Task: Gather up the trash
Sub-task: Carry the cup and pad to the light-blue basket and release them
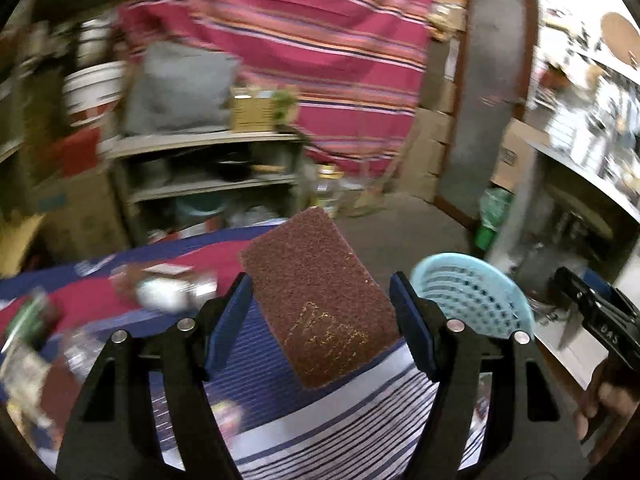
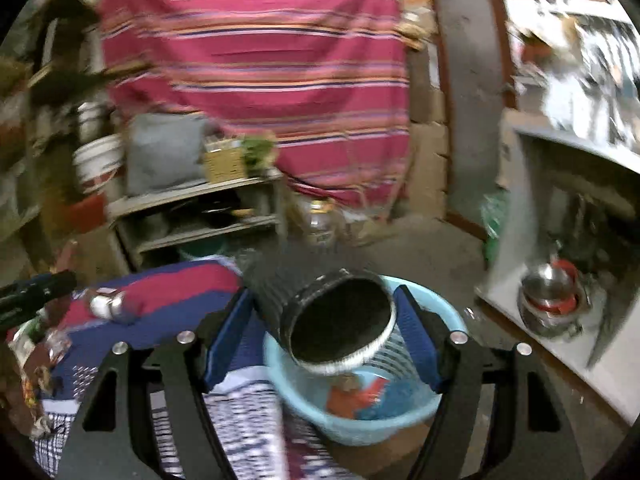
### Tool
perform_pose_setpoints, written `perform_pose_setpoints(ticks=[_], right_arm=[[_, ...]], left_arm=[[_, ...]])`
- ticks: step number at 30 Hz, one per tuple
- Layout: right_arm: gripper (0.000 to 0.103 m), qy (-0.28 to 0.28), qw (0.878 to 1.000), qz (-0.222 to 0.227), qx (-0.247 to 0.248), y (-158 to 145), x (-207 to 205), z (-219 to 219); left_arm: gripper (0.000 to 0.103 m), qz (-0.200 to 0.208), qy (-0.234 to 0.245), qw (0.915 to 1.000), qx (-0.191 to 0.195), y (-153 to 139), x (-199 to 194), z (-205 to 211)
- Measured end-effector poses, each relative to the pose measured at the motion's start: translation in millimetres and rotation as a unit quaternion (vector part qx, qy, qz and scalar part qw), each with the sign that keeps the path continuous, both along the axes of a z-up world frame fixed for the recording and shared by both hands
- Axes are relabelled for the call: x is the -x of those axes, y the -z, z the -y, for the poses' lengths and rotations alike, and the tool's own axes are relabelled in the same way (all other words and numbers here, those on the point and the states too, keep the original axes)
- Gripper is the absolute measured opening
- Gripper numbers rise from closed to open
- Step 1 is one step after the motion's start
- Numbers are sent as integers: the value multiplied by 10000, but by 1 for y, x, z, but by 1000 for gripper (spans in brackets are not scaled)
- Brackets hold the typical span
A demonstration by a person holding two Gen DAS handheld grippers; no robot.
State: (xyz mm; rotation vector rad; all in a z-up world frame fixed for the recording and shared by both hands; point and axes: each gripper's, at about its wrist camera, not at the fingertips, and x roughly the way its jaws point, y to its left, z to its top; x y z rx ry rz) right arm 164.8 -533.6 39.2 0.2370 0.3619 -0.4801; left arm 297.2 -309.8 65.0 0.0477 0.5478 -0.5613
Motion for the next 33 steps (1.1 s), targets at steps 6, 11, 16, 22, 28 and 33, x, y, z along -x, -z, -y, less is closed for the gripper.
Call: perform_pose_setpoints(ticks=[6, 11, 16, 22, 28, 33], right_arm=[[72, 376, 9985, 173, -366, 18, 11, 50], [71, 358, 9963, 237, -749, 35, 7, 74], [71, 416, 9935, 593, -876, 29, 19, 77], [72, 403, 9919, 660, -1010, 31, 25, 75], [72, 135, 9941, 763, -762, 12, 21, 50], [72, -687, 9936, 672, -601, -4, -11, -15]], left_arm=[[69, -139, 723, 9972, -126, 28, -3, 108], [69, -353, 1075, 9930, -349, 58, -9, 155], [77, -578, 1242, 9886, -630, 83, -10, 184], [78, -605, 1109, 9904, -561, 78, -7, 166], [78, -418, 571, 9968, -385, 43, -7, 98], [81, -130, -265, 9984, -478, 10, 4, -20]])
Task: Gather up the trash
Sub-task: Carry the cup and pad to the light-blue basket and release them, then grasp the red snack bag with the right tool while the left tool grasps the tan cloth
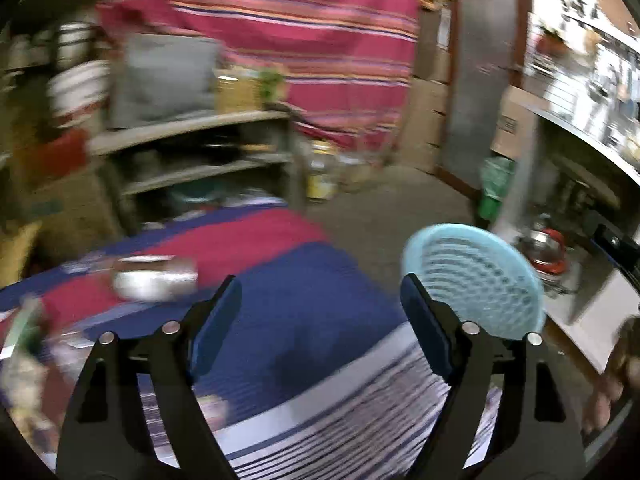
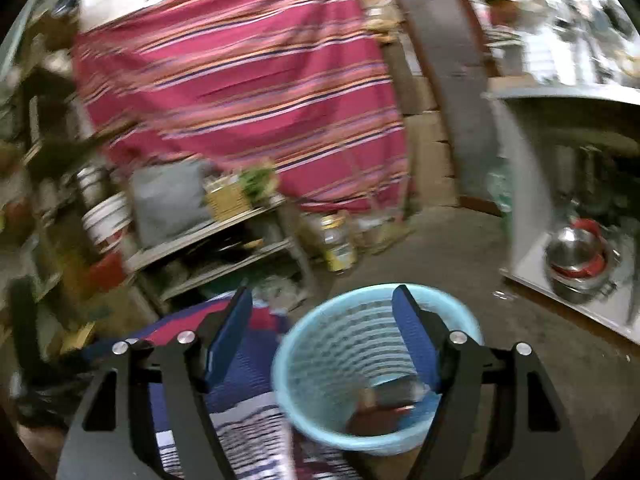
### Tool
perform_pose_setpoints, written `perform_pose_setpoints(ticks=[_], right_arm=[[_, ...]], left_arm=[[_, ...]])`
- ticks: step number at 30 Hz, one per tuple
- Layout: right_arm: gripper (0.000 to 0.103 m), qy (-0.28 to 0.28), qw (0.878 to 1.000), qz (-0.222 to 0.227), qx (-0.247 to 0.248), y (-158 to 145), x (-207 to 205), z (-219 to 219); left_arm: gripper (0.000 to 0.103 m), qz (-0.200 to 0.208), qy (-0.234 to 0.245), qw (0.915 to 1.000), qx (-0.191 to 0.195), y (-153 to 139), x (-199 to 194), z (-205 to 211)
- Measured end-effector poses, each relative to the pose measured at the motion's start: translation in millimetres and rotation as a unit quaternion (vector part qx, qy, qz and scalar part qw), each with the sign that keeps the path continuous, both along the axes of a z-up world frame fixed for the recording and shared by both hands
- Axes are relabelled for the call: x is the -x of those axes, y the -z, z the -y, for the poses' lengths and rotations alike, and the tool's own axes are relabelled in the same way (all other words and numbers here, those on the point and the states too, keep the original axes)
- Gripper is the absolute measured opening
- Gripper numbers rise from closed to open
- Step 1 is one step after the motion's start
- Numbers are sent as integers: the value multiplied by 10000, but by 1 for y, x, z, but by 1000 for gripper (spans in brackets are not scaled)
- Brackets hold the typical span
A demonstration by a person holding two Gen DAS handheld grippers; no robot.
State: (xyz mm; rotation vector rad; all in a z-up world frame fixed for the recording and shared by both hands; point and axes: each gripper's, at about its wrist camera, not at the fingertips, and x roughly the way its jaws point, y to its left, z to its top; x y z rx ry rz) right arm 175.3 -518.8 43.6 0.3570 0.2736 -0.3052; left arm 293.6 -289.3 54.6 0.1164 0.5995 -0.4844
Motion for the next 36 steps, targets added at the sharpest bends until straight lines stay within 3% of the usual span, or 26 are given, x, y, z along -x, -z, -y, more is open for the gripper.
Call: perform_pose_setpoints(ticks=[5, 9, 11, 16, 21, 24, 25, 28, 32, 36], right_arm=[[73, -1159, 9930, 11, -239, -6, -39, -104], [73, -2112, 9753, -292, -579, 14, -65, -199], [73, -2608, 9626, -569, -463, 28, -74, -249], [73, -3429, 9281, -1312, 620, 63, -90, -351], [73, -4136, 8877, -1827, 869, 91, -99, -411], [72, -4232, 8733, -2099, 1194, 106, -102, -437], [67, -4222, 8683, -2216, 1368, 114, -102, -444], [35, -4327, 8550, -2476, 1430, 128, -106, -449], [33, -4337, 8637, -2261, 1221, 114, -102, -433], [33, -3894, 9041, -1530, 865, 70, -92, -381]], left_arm=[[94, 182, -1198, 9925, -182, -10, 24, -156], [95, -46, -2131, 9770, 2, 17, 31, -275], [95, -186, -2490, 9683, 93, 40, 35, -319], [94, -535, -2551, 9647, -380, 62, 29, -352], [94, -726, -2684, 9605, 123, 63, 28, -382], [94, -776, -2679, 9603, 32, 69, 30, -381], [94, -782, -2656, 9609, -10, 72, 30, -381], [94, -886, -2655, 9600, -92, 81, 25, -376], [94, -962, -2557, 9619, 12, 88, 20, -364], [94, -879, -2346, 9680, 135, 88, 19, -339]])
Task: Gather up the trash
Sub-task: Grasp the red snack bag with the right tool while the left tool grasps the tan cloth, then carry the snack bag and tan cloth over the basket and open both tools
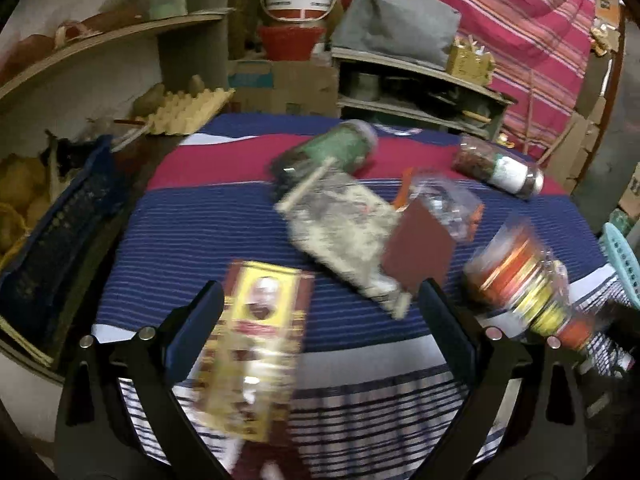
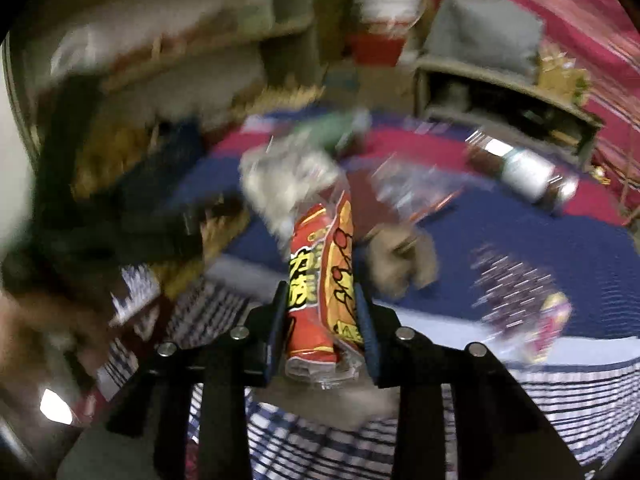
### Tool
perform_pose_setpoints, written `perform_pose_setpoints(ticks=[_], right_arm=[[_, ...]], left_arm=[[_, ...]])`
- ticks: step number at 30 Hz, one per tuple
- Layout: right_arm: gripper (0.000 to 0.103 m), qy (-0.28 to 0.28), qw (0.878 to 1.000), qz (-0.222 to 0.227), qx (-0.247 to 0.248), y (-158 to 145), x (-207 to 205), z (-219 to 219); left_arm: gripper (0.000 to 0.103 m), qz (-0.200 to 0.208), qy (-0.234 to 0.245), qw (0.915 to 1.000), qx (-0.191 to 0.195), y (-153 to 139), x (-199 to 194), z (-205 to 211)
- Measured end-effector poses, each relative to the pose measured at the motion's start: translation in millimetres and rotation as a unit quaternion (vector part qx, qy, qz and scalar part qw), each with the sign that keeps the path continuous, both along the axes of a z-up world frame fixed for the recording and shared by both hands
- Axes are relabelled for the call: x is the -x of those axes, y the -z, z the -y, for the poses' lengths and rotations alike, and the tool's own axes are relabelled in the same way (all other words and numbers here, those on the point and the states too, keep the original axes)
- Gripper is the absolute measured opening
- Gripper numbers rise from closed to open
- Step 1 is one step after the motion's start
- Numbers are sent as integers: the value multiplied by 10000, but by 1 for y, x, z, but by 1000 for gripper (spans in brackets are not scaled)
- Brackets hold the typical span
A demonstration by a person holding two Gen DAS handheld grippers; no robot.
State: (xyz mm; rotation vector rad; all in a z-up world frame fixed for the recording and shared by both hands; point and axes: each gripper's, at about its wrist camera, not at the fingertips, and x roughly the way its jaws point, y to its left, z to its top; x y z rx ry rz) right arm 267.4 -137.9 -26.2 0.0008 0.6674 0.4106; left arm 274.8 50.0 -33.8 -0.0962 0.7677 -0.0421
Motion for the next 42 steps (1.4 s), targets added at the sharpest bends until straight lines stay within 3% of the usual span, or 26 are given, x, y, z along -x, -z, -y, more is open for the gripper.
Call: perform_pose_setpoints(ticks=[3, 7, 12, 14, 16, 19, 25, 34, 38, 42], right_arm=[[33, 529, 9981, 234, -196, -15, -1, 43], [33, 1191, 9925, 201, -200, -13, -11, 99], [33, 1417, 9895, 104, -280, -5, -18, 131], [33, 1451, 9888, 97, -322, -5, -18, 136], [33, 1449, 9888, 95, -348, -6, -21, 138], [33, 1444, 9887, 112, -386, -7, -22, 136], [33, 1403, 9890, 250, -398, -12, -16, 130], [33, 1585, 9850, 614, -312, -31, -6, 136], [33, 2051, 9733, 772, -686, -44, 6, 183], [33, 2821, 9519, 1126, -401, -59, 33, 245]], left_arm=[[94, 25, 235, 9996, 153, 1, -5, 29], [95, 128, 663, 9977, -76, -1, -13, 79], [94, -15, 952, 9938, -566, 12, -33, 130], [80, -222, 1029, 9913, -792, 23, -41, 140], [56, -477, 1166, 9888, -795, 32, -45, 143], [48, -501, 1208, 9876, -866, 36, -43, 141], [48, 52, 1144, 9922, -501, -4, -13, 128], [48, 660, 1007, 9918, -436, -46, 8, 134], [48, 808, 1077, 9902, -373, -63, -2, 158], [48, 1030, 1308, 9857, -275, -82, -11, 211]])
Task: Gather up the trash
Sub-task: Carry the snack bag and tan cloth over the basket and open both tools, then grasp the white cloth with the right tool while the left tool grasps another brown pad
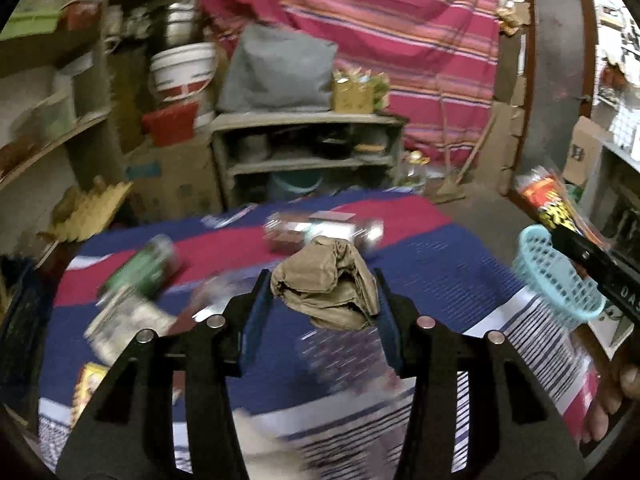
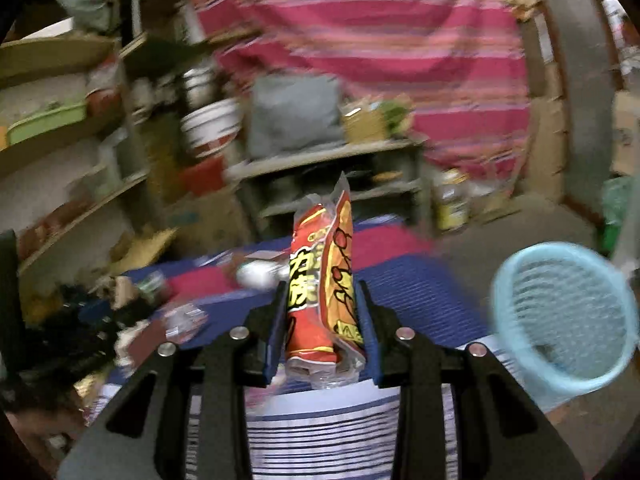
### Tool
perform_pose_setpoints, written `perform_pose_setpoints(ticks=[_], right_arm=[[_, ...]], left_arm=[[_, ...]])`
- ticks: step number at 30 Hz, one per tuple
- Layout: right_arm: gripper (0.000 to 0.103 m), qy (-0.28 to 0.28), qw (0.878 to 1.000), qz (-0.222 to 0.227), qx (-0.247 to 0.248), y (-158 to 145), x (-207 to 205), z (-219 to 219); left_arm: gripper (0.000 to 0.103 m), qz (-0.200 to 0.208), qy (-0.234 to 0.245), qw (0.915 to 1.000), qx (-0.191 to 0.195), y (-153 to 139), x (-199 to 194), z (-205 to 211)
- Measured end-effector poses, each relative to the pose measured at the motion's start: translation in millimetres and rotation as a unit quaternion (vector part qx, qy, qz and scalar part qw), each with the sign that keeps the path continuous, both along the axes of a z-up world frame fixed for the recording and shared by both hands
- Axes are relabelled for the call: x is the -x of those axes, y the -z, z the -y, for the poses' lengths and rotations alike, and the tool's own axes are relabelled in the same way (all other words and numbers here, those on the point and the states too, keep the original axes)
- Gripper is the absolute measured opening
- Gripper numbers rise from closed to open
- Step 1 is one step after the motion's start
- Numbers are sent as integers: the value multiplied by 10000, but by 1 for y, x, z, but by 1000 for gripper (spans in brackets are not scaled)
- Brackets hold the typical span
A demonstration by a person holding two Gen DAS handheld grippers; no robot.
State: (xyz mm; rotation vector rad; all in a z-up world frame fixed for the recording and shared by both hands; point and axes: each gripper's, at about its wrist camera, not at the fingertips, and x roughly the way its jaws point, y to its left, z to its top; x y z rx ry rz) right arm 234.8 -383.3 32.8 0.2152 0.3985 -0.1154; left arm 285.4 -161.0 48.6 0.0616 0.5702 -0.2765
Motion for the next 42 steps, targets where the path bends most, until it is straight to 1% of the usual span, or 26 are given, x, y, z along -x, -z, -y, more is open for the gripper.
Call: perform_pose_setpoints(ticks=[2, 3, 5, 7, 8, 9, 12, 14, 17, 20, 23, 25, 27, 28, 32, 36, 38, 39, 40, 41, 42], right_arm=[[34, 471, 9988, 67, 129, -5, 13, 33], [34, 847, 9962, 104, 199, -7, 24, 56], [34, 1312, 9908, 102, 327, -8, 37, 86], [34, 1671, 9853, 42, 358, -5, 51, 119], [34, 1781, 9835, 26, 319, -3, 56, 131], [34, 1851, 9824, 14, 257, 0, 59, 142], [34, 2041, 9788, -43, -148, 15, 70, 182], [34, 2115, 9770, -142, -239, 25, 70, 196], [34, 2146, 9758, -269, -307, 40, 68, 212], [34, 2192, 9739, -455, -381, 52, 65, 223], [35, 2269, 9722, -482, -311, 56, 65, 225], [35, 2260, 9723, -497, -338, 57, 65, 227], [38, 2241, 9727, -482, -358, 57, 65, 225], [43, 2256, 9725, -459, -343, 56, 65, 224], [44, 2218, 9739, -346, -344, 50, 66, 220], [44, 2116, 9765, -281, -286, 38, 66, 206], [45, 1974, 9796, -232, -280, 31, 63, 193], [46, 1840, 9823, -192, -289, 27, 60, 183], [54, 1632, 9860, -132, -307, 20, 56, 168], [66, 1428, 9892, -64, -317, 14, 52, 152], [68, 1227, 9919, 8, -325, 9, 48, 134]], left_arm=[[48, 109, 189, 9998, 15, -8, -3, 35], [48, 164, 266, 9995, 21, -11, -2, 50], [48, 287, 482, 9984, 50, -18, -3, 88], [48, 354, 690, 9970, 79, -21, -1, 120], [48, 396, 843, 9956, 91, -22, 0, 144], [48, 401, 960, 9945, 96, -22, 1, 160], [48, 424, 1299, 9905, 165, -22, 1, 210], [48, 425, 1504, 9875, 182, -20, 2, 240], [48, 350, 1729, 9841, 201, -12, -1, 273], [48, 162, 1874, 9819, 206, 3, -8, 297], [52, -54, 1978, 9801, 156, 19, -16, 313], [59, -89, 1971, 9803, 82, 26, -18, 322], [68, -114, 1954, 9807, -9, 32, -19, 327], [71, -84, 1927, 9812, -25, 34, -18, 328], [71, -34, 1887, 9820, -68, 32, -17, 321], [71, -28, 1718, 9851, -6, 19, -17, 291], [71, 40, 1512, 9885, 4, 9, -13, 254], [73, 77, 1393, 9902, -27, 4, -12, 235], [74, 97, 1266, 9919, -61, 0, -10, 214], [75, 107, 1115, 9937, -83, -3, -7, 190], [76, 117, 881, 9960, -91, -7, -4, 153]])
